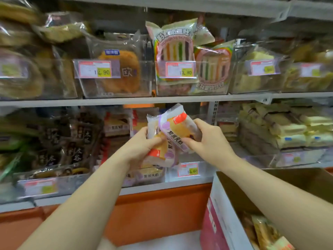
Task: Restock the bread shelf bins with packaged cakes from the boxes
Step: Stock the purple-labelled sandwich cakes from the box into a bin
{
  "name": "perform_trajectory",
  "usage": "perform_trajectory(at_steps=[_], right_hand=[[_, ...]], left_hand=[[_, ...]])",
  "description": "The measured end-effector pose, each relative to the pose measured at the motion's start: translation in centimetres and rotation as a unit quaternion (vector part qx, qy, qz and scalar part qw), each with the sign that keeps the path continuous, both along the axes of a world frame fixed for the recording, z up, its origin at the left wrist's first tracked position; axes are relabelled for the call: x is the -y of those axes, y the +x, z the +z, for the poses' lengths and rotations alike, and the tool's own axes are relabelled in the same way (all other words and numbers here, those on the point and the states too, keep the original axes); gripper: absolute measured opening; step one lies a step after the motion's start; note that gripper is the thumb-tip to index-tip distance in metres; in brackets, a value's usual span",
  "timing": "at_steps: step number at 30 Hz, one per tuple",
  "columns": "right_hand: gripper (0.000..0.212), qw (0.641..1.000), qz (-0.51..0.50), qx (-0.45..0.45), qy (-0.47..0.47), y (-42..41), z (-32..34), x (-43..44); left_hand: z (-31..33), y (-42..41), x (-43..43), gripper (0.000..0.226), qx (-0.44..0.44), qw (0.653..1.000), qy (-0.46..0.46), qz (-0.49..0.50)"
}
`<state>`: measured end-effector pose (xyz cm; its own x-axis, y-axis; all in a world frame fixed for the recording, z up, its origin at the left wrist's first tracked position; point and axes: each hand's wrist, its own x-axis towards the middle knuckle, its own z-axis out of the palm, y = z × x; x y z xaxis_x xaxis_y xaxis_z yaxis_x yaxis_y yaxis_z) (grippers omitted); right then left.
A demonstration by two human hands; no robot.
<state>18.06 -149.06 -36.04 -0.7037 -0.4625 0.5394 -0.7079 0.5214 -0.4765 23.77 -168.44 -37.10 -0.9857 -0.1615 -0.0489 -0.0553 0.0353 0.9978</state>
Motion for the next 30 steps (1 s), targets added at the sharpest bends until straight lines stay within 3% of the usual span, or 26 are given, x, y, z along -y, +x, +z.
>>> perform_trajectory(at_steps=[3,7,11,15,22,30], right_hand=[[0.023,1.0,0.022,-0.002,0.006,-0.4,-0.4,3.1],[0.03,0.999,0.014,-0.019,0.033,-1.8,-0.9,6.3],[0.027,0.998,0.009,-0.014,0.065,-3.8,-1.4,9.4],[0.033,0.994,-0.008,-0.004,0.109,-5.5,-2.0,11.5],[0.034,0.983,-0.017,-0.028,0.179,-8.0,-3.0,13.1],[0.035,0.966,0.011,-0.007,0.26,-9.0,-3.9,15.5]], left_hand=[[-0.6,0.4,3.5,0.049,-0.019,0.995,-0.065,0.073],[-0.9,0.0,8.0,0.036,-0.036,0.955,-0.249,0.156],[-0.9,-1.3,11.5,0.047,0.004,0.848,-0.49,0.202],[-0.7,-3.7,14.1,0.058,0.047,0.766,-0.619,0.166],[0.2,-7.4,17.3,0.043,0.118,0.679,-0.709,0.152],[-2.0,-10.6,17.2,0.057,0.103,0.634,-0.754,0.133]])
